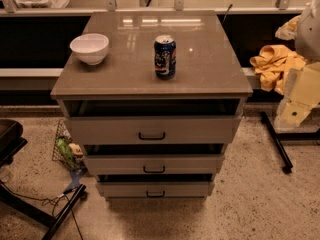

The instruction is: Open top drawer

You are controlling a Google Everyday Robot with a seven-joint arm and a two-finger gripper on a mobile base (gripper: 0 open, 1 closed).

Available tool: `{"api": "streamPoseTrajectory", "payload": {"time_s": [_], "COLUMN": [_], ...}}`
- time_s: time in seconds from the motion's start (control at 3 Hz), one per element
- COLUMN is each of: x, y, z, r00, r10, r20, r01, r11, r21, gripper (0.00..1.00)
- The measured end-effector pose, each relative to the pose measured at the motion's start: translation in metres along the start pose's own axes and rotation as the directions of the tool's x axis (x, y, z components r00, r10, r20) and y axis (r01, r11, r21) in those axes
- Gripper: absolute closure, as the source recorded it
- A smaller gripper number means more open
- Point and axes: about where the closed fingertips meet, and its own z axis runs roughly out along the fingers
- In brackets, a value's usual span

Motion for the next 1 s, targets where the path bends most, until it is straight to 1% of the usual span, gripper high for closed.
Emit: {"api": "streamPoseTrajectory", "payload": {"time_s": [0.33,0.67,1.0], "x": [0.000,-0.008,-0.013], "y": [0.000,0.007,0.031], "z": [0.001,0.021,0.069], "r00": [1.000,0.995,0.970], "r10": [0.000,-0.002,-0.005], "r20": [0.006,0.100,0.241], "r01": [0.000,0.002,0.012], "r11": [1.0000,1.0000,0.9996], "r21": [0.001,0.006,-0.025], "gripper": [0.00,0.00,0.00]}}
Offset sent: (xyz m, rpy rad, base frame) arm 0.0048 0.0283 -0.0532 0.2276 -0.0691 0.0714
